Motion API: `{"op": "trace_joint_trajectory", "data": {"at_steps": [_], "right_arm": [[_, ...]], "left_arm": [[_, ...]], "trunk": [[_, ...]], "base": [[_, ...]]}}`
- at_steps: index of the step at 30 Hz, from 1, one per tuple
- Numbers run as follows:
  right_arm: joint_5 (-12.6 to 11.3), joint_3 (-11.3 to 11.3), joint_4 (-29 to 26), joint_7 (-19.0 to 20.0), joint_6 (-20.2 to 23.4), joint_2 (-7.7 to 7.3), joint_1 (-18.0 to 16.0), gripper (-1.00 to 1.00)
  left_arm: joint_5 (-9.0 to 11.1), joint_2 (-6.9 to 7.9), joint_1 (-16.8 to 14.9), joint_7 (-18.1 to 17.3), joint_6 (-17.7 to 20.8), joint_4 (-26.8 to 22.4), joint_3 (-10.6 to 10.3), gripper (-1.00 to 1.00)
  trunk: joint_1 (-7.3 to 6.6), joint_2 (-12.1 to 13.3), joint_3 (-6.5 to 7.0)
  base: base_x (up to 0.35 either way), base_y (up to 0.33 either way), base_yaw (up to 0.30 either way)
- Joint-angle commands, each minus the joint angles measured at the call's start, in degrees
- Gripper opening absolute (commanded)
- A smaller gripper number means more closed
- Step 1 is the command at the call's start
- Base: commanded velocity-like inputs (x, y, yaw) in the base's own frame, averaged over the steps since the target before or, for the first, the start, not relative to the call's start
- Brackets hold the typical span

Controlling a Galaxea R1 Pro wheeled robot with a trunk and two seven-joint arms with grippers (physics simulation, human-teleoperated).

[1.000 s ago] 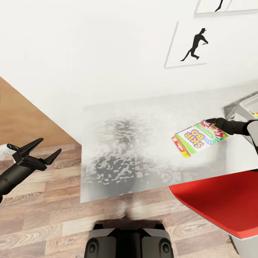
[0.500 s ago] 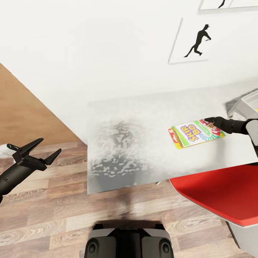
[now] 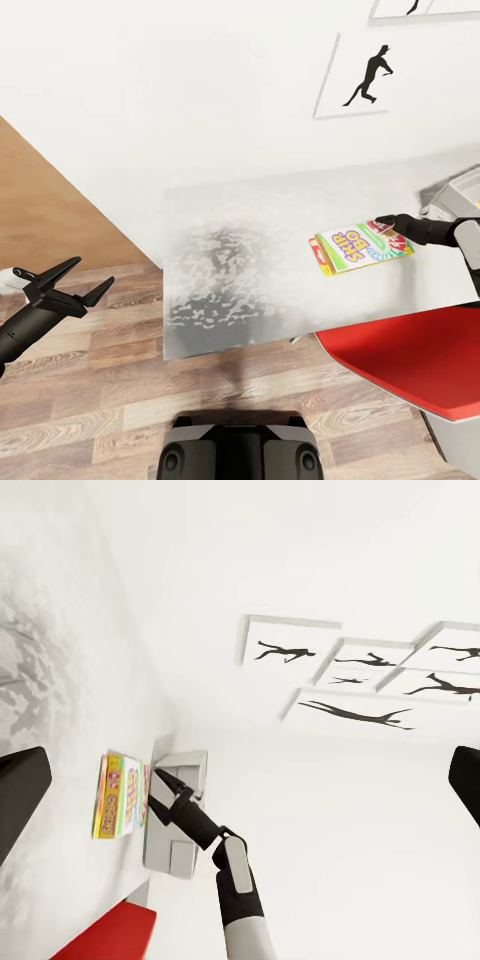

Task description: Put all the toys in the child's room - the three board games (two on the bed and one on the table), the two jigsaw puzzles on the table, and the tennis ball on the table - inside the toy box on the table in the child's room.

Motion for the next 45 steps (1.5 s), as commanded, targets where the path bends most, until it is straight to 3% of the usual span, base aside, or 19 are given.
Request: {"op": "trace_joint_trajectory", "data": {"at_steps": [1, 25, 45], "right_arm": [[0.2, 0.0, 0.0, 0.3, 0.2, -0.02, 0.0, 1.0], [0.3, 1.0, -2.5, 0.6, 0.2, 0.07, 1.3, 1.0], [0.3, 1.7, -2.7, 0.6, 0.3, 0.07, 1.6, 1.0]], "left_arm": [[-0.5, 0.01, 0.0, -0.5, 0.2, 0.0, 0.0, 1.0], [-0.5, 0.01, 0.0, -0.6, 0.2, 0.0, 0.0, 1.0], [-0.5, 0.01, 0.0, -0.6, 0.2, 0.0, 0.0, 1.0]], "trunk": [[0.03, -0.1, -0.07], [0.03, -0.1, -0.07], [0.03, -0.1, -0.07]], "base": [[-0.001, 0.001, 0.0], [-0.104, 0.085, 0.0], [-0.017, 0.014, 0.03]]}}
